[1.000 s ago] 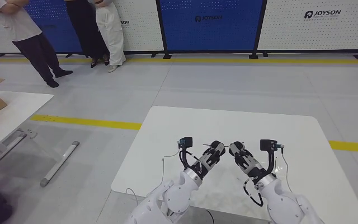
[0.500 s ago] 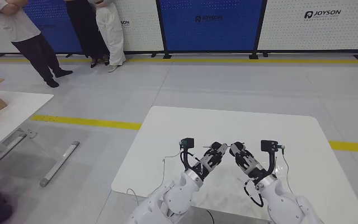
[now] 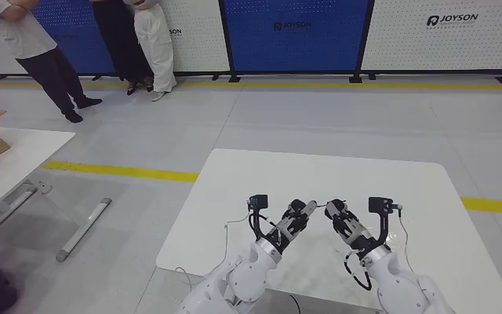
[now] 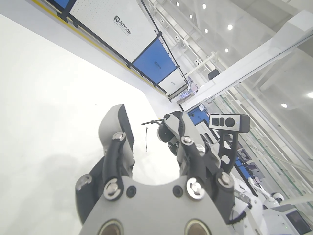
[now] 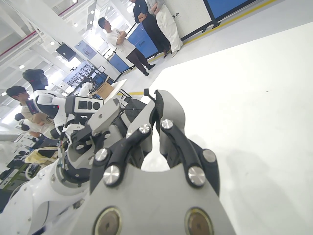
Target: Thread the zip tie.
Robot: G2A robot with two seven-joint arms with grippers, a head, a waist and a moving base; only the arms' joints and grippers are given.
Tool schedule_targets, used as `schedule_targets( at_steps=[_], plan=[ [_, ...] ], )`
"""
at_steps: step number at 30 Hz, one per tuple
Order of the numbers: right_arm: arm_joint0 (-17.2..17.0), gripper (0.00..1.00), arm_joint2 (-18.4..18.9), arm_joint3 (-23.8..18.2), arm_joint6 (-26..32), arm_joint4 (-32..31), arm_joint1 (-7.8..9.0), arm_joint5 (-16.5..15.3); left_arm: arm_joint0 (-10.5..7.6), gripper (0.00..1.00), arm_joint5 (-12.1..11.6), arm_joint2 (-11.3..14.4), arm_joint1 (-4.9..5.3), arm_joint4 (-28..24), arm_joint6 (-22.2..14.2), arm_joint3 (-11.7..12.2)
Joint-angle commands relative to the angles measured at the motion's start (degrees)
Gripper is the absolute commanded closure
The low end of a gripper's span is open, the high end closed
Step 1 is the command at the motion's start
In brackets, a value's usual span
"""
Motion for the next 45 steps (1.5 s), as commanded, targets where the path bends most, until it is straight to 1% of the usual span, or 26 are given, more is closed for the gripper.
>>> schedule_targets(
  at_steps=[1,2,14,15,16,17,18,20,23,26,28,30,40,41,42,43,45],
  plan=[
    [0.02,1.0,-0.01,-0.11,0.06,-0.1,0.0,0.04,-0.01,0.87,0.08,0.02,-0.02,0.06,0.06,-0.01],
    [0.03,1.0,-0.01,-0.16,0.08,-0.16,0.01,0.05,-0.03,1.0,0.13,0.02,-0.03,0.09,0.09,0.0],
    [0.43,1.0,0.0,-0.4,0.56,0.17,-0.01,0.11,-0.76,1.0,0.21,0.31,-0.18,-0.67,-1.27,-0.16],
    [0.45,0.77,0.0,-0.39,0.6,0.3,-0.02,0.14,-0.84,1.0,0.15,0.25,-0.22,-1.06,-1.21,-0.12],
    [0.47,0.51,0.01,-0.36,0.66,0.41,-0.03,0.25,-0.92,1.0,0.13,0.19,-0.23,-1.23,-1.15,-0.07],
    [0.52,0.28,0.02,-0.36,0.81,0.48,-0.03,0.45,-0.98,1.0,0.17,0.09,-0.26,-1.41,-0.88,-0.02],
    [0.55,0.0,0.01,-0.34,0.95,0.59,-0.03,0.54,-1.02,1.0,0.29,-0.01,-0.28,-1.44,-0.54,0.05],
    [0.65,0.0,-0.01,-0.29,1.2,0.74,-0.04,0.54,-1.09,1.0,0.91,-0.07,-0.35,-0.69,0.74,0.34],
    [0.76,0.0,0.01,-0.19,1.44,0.66,-0.02,0.41,-1.14,1.0,1.11,-0.06,-0.54,-2.12,1.53,0.6],
    [0.83,0.0,-0.04,-0.64,1.7,-2.21,0.08,1.77,-1.15,1.0,1.05,-0.48,-0.76,-5.1,2.34,0.61],
    [0.55,0.0,0.04,-0.99,1.81,-2.98,0.12,2.55,-1.17,1.0,0.63,-0.82,-0.92,-7.23,3.02,0.49],
    [0.47,0.0,0.38,-1.26,2.62,-4.14,0.23,3.45,-1.3,1.0,0.23,-1.09,-0.99,-8.0,3.4,0.5],
    [0.45,0.0,0.39,-1.19,2.47,-4.05,0.22,3.49,-1.3,1.0,0.23,-1.09,-0.99,-8.0,3.4,0.5],
    [0.57,0.0,0.37,-0.61,1.8,-3.97,0.16,3.73,-1.31,1.0,0.3,-1.13,-1.0,-8.15,3.35,0.54],
    [0.92,0.0,0.43,0.14,0.96,-5.6,0.15,4.9,-1.33,1.0,0.29,-1.17,-1.03,-8.61,3.1,0.53],
    [1.24,0.0,-0.04,0.49,0.63,-6.79,0.09,5.38,-1.36,1.0,0.26,-1.27,-1.04,-9.03,2.83,0.53],
    [1.91,0.0,-0.3,1.42,0.11,-6.73,-0.02,5.14,-1.34,1.0,0.33,-1.6,-1.04,-9.77,2.41,0.5]
  ],
)
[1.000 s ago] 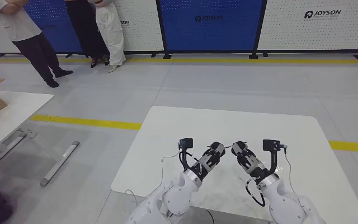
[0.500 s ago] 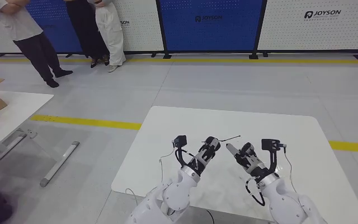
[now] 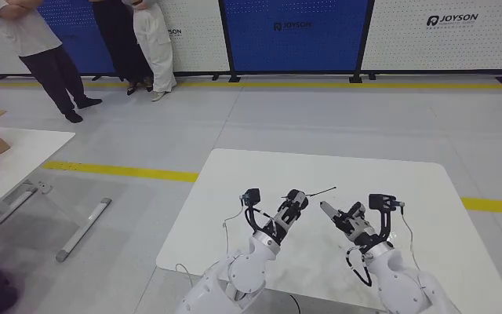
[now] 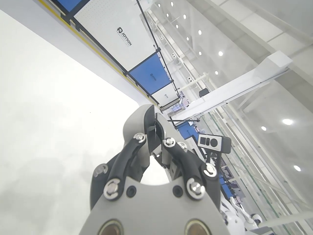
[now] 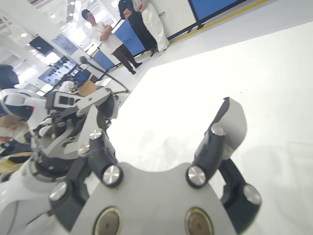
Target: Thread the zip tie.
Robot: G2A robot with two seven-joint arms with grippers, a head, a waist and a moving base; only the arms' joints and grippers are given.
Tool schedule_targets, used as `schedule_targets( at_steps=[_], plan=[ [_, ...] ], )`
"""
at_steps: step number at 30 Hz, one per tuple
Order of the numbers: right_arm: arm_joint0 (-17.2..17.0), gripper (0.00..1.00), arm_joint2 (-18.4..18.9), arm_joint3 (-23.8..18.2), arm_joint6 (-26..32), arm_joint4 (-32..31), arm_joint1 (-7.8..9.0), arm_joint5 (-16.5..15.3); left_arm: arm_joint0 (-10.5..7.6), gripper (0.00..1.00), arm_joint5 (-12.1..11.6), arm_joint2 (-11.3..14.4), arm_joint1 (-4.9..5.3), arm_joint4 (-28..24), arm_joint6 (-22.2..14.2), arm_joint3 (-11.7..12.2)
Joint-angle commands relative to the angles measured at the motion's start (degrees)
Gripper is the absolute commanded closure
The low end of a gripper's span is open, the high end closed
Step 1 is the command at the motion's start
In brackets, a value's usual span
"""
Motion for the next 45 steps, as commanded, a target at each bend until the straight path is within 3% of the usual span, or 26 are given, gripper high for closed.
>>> schedule_targets(
  at_steps=[1,6,22,24,31,45],
  plan=[
    [0.66,0.0,0.25,0.84,-0.36,-0.01,-0.01,-0.6,0.04,1.0,0.16,-0.24,0.01,-0.48,-0.44,-0.06],
    [2.85,0.0,-0.03,3.6,4.15,-11.39,0.85,-6.63,0.13,1.0,0.45,-0.76,0.04,-2.23,-2.16,-0.74],
    [2.84,0.01,-0.34,4.83,1.52,-9.77,0.52,-5.66,0.25,1.0,-0.07,-0.62,-0.03,-2.49,-2.19,-0.7],
    [2.84,0.51,-0.68,4.84,1.66,-10.18,0.49,-5.75,0.4,1.0,-0.17,-0.65,-0.04,-2.48,-2.16,-0.83],
    [2.94,0.6,-1.84,4.39,2.81,-11.22,0.45,-7.0,1.07,1.0,-0.24,-0.74,0.0,-1.97,-2.12,-1.34],
    [2.02,0.54,-1.76,2.97,2.87,-10.37,0.64,-10.61,1.7,1.0,-0.1,0.04,-0.01,-1.39,-3.65,-1.83]
  ],
)
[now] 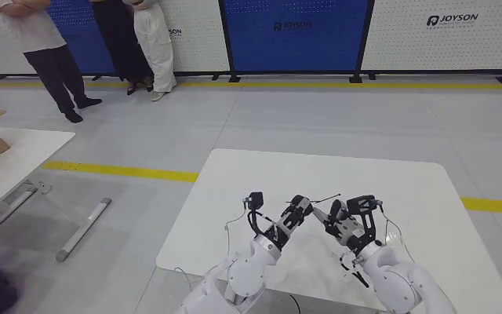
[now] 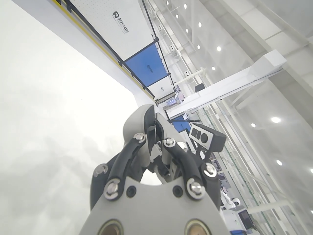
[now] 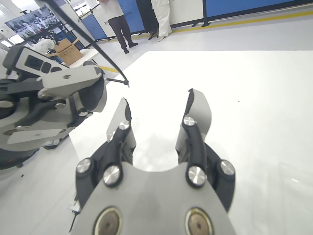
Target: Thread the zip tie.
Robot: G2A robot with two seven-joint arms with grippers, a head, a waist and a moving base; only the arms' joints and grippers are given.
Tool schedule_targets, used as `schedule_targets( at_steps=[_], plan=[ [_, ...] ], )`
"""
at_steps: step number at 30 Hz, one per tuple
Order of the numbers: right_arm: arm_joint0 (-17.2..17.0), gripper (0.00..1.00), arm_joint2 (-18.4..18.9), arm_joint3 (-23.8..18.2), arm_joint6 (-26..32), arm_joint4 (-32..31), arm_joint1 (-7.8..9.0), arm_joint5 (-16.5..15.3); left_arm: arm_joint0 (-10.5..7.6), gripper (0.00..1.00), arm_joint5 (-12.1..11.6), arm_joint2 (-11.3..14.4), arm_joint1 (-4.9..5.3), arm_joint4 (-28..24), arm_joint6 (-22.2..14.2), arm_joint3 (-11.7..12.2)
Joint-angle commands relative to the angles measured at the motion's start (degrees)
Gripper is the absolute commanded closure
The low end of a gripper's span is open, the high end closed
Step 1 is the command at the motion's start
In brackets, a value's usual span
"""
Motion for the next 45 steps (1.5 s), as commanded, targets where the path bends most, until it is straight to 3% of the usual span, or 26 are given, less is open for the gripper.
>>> schedule_targets(
  at_steps=[1,24,35,39,42,45],
  plan=[
    [-0.13,0.54,0.05,-0.09,-0.13,-0.04,0.02,-0.19,-0.07,1.0,0.12,0.12,-0.02,0.14,-0.07,0.11],
    [-1.48,0.65,0.84,-1.48,-1.83,-0.31,0.34,-2.52,-0.17,1.0,0.96,1.59,-0.26,1.5,0.02,0.04],
    [-1.3,0.81,0.58,-1.52,-1.54,-0.54,0.38,-2.71,-0.65,1.0,1.16,1.76,-0.34,2.01,-0.01,0.58],
    [-1.12,0.82,0.43,-1.41,-1.39,-0.53,0.38,-2.66,-0.65,1.0,0.99,1.79,-0.33,2.15,-0.34,0.62],
    [-1.05,0.94,0.32,-1.34,-1.36,-0.52,0.37,-2.56,-0.64,1.0,0.92,1.74,-0.32,2.16,-0.38,0.61],
    [-0.98,0.98,0.25,-1.27,-1.29,-0.52,0.37,-2.53,-0.61,1.0,0.89,1.7,-0.32,2.18,-0.38,0.63]
  ],
)
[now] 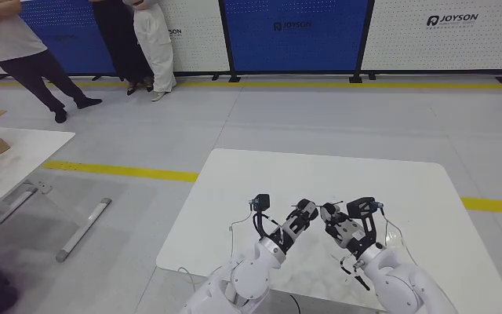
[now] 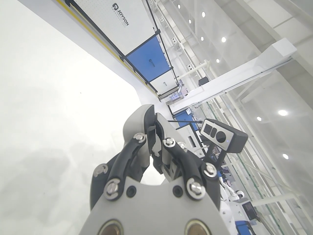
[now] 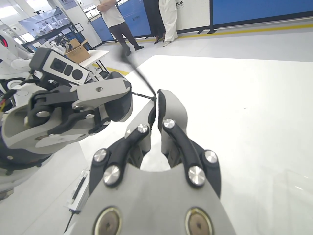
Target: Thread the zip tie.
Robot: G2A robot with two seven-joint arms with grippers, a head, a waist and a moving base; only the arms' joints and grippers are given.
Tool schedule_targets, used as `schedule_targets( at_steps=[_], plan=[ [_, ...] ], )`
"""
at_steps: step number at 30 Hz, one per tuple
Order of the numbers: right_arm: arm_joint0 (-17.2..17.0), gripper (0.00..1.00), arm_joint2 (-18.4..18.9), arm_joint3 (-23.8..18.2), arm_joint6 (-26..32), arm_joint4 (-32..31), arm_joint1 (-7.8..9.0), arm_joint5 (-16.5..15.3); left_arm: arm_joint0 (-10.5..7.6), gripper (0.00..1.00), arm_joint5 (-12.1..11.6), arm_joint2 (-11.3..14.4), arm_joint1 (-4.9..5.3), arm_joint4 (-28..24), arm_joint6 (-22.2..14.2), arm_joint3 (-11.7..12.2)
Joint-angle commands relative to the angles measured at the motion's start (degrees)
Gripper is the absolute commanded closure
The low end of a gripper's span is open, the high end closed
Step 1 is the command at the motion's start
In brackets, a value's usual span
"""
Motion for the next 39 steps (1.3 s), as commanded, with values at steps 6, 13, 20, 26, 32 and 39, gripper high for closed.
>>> schedule_targets(
  at_steps=[6,13,20,26,32,39],
  plan=[
    [0.08,1.0,-0.07,0.15,0.09,0.02,0.02,-0.06,0.05,1.0,0.0,-0.03,0.0,0.1,0.01,0.0],
    [0.06,1.0,-0.33,0.68,0.71,-0.19,0.07,-0.34,0.35,1.0,-0.46,0.03,-0.01,0.31,0.36,-0.29],
    [0.2,1.0,-1.12,1.34,0.93,-0.36,0.03,-0.63,0.74,1.0,-0.91,-0.02,0.01,0.36,0.62,-0.4],
    [-0.02,0.71,-0.74,1.31,1.03,0.13,0.12,-0.72,0.89,1.0,-1.03,0.0,0.0,0.39,0.84,-0.36],
    [-0.32,0.65,-0.21,0.98,0.32,0.54,0.19,-0.7,0.95,1.0,-1.05,0.05,-0.01,0.48,0.88,-0.37],
    [-0.34,0.69,-0.05,0.66,0.01,0.74,0.23,-0.57,0.85,1.0,-0.97,0.15,-0.04,0.57,0.75,-0.36]
  ],
)
